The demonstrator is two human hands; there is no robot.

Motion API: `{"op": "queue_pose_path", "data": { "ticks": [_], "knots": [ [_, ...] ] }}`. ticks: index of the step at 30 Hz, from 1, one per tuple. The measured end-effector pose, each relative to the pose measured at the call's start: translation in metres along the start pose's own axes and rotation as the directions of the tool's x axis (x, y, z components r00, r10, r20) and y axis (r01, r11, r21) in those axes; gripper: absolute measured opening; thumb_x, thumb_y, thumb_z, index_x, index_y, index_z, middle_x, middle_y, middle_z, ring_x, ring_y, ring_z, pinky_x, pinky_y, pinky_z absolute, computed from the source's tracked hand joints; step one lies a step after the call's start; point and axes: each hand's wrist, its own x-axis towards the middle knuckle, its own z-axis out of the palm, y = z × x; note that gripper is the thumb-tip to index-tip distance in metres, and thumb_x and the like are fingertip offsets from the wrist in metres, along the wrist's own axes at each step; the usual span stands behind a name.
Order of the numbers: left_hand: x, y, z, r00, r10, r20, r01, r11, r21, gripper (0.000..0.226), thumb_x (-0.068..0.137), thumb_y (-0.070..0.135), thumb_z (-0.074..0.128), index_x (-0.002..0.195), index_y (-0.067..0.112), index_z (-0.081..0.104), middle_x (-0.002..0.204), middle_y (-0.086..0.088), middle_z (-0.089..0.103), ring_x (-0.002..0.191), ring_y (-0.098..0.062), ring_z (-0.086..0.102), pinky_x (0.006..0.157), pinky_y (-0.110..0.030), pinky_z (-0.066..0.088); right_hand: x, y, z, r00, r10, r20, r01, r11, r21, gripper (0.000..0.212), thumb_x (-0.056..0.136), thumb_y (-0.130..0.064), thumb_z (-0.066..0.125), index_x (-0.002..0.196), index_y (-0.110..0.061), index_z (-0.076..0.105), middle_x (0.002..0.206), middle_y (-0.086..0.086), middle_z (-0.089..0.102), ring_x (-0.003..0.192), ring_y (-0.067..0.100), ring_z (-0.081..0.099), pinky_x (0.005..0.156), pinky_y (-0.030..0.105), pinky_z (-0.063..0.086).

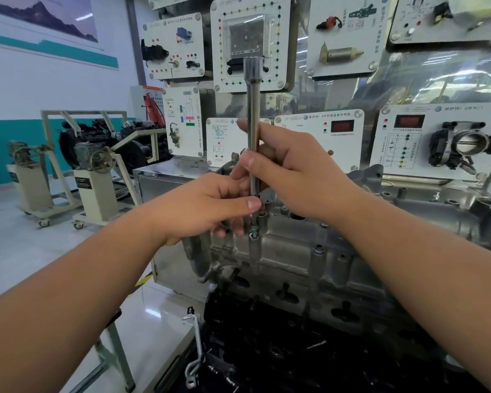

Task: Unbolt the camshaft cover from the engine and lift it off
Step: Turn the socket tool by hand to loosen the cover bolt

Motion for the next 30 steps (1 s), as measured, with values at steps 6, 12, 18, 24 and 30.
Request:
{"op": "queue_pose_path", "data": {
  "ticks": [6, 12, 18, 24, 30],
  "knots": [
    [0.0056, -0.0037, 0.0026, 1.000, 0.012, -0.003, -0.012, 0.999, 0.048, 0.027, 0.081, 0.050, 0.070, 0.097, 0.028, 0.072, 0.074, 0.009, 0.067, 0.071, -0.012, 0.070, 0.055, -0.023, 0.052, -0.0010, 0.0005, 0.0027, 0.995, -0.084, -0.049, 0.084, 0.996, 0.005, 0.038, 0.098, -0.032, 0.057, 0.120, -0.059, 0.043, 0.085, 0.015, 0.072, 0.080, 0.035, 0.070, 0.080, 0.054, 0.056],
    [0.0012, -0.0045, -0.0007, 1.000, 0.009, -0.004, -0.009, 1.000, 0.008, 0.021, 0.090, 0.041, 0.060, 0.098, 0.026, 0.071, 0.076, 0.009, 0.068, 0.072, -0.013, 0.071, 0.057, -0.024, 0.051, 0.0021, 0.0021, -0.0007, 0.999, -0.037, -0.035, 0.040, 0.996, 0.078, 0.034, 0.096, -0.024, 0.057, 0.115, -0.051, 0.054, 0.092, -0.004, 0.076, 0.082, 0.017, 0.074, 0.081, 0.041, 0.061],
    [0.0023, -0.0042, 0.0013, 1.000, 0.018, 0.003, -0.018, 0.997, 0.073, 0.030, 0.091, 0.041, 0.058, 0.110, 0.019, 0.068, 0.077, 0.013, 0.065, 0.073, -0.013, 0.070, 0.057, -0.024, 0.051, 0.0000, 0.0023, 0.0016, 0.999, -0.036, -0.026, 0.039, 0.994, 0.098, 0.029, 0.097, -0.030, 0.055, 0.121, -0.047, 0.057, 0.095, 0.000, 0.077, 0.086, 0.017, 0.075, 0.086, 0.043, 0.060],
    [0.0033, -0.0029, 0.0019, 1.000, -0.008, -0.028, 0.010, 0.997, 0.075, 0.041, 0.088, 0.047, 0.062, 0.103, 0.009, 0.065, 0.070, 0.010, 0.065, 0.072, -0.013, 0.071, 0.058, -0.024, 0.052, 0.0015, 0.0006, 0.0012, 0.991, -0.089, -0.096, 0.093, 0.995, 0.041, 0.039, 0.093, -0.024, 0.065, 0.117, -0.053, 0.055, 0.086, -0.018, 0.071, 0.080, 0.017, 0.070, 0.079, 0.046, 0.059],
    [0.0007, -0.0012, 0.0014, 1.000, 0.006, 0.018, -0.008, 0.998, 0.063, 0.042, 0.085, 0.053, 0.062, 0.099, 0.014, 0.069, 0.070, 0.010, 0.069, 0.072, -0.011, 0.070, 0.059, -0.024, 0.052, 0.0005, -0.0019, -0.0014, 0.998, -0.067, 0.009, 0.065, 0.981, 0.184, 0.048, 0.099, -0.015, 0.055, 0.118, -0.059, 0.046, 0.102, -0.013, 0.076, 0.089, 0.004, 0.073, 0.077, 0.021, 0.058]
  ]
}}
